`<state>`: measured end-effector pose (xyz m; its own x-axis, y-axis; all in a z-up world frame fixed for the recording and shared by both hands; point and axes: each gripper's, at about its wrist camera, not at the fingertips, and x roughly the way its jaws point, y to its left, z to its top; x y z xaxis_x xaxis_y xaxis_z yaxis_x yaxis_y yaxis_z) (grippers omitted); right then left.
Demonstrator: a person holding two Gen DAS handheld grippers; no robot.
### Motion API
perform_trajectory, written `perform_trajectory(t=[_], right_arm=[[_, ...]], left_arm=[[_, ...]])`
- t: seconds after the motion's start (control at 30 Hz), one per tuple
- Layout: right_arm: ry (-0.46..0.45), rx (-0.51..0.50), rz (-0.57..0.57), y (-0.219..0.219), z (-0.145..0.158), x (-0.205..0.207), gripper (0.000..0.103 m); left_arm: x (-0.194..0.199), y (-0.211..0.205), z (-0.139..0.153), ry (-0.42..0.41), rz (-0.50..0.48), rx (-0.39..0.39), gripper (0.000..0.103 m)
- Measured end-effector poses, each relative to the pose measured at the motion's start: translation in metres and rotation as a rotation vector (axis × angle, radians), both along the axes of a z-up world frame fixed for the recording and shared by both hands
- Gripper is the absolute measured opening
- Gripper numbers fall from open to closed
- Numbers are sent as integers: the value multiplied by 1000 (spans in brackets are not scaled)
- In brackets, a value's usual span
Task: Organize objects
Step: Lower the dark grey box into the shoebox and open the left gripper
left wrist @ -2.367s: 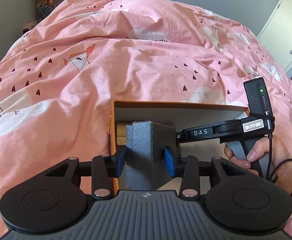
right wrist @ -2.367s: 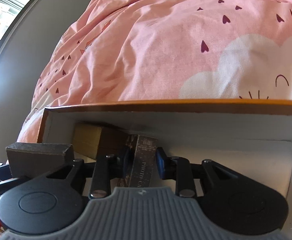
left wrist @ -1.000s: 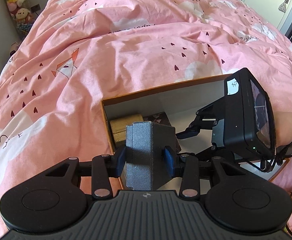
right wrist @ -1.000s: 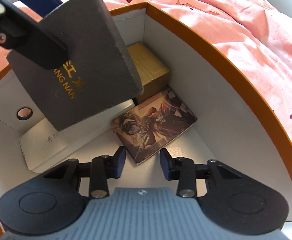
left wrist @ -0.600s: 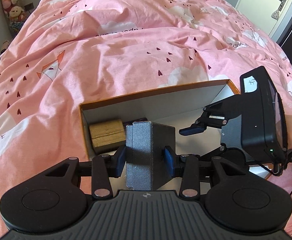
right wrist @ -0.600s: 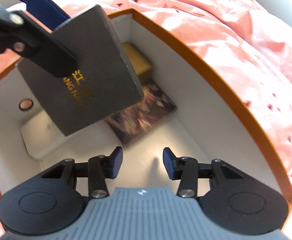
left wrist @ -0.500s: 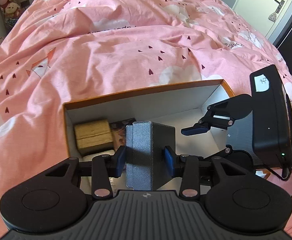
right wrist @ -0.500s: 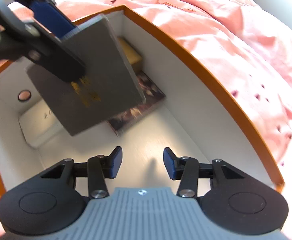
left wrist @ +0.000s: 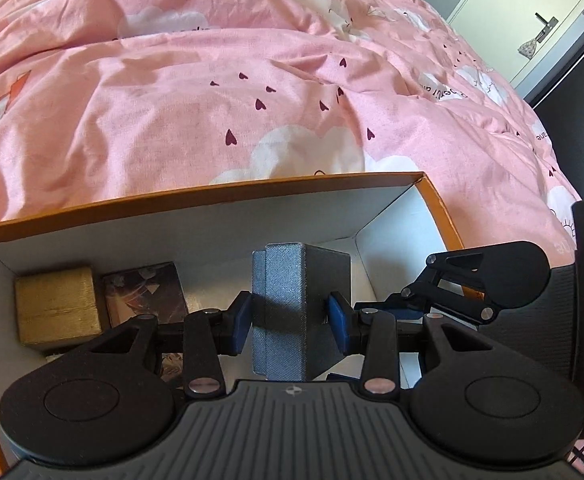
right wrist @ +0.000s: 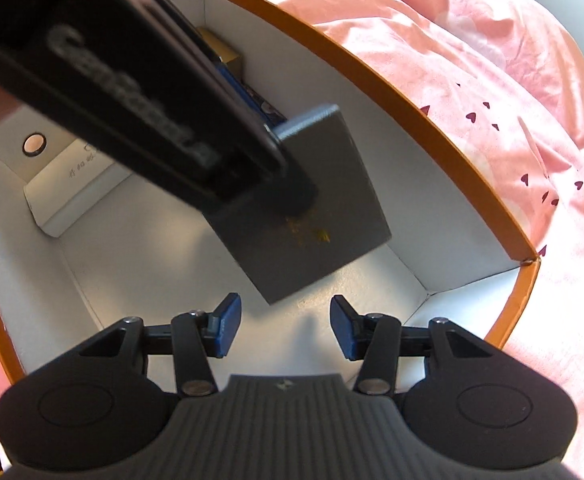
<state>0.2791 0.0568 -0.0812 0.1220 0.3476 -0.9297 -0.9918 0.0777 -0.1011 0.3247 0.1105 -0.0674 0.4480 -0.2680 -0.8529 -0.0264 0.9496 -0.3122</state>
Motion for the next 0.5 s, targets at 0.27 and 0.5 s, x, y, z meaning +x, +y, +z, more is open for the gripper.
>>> perform_trajectory(t=[0.27,0.5], right_arm=[[47,19,-70,9,-11,14,49],[102,32,-136,12,-11,30,47]], left_arm=[[12,14,-22,78,49,-37,47],[11,17,-7,39,43,9,58]])
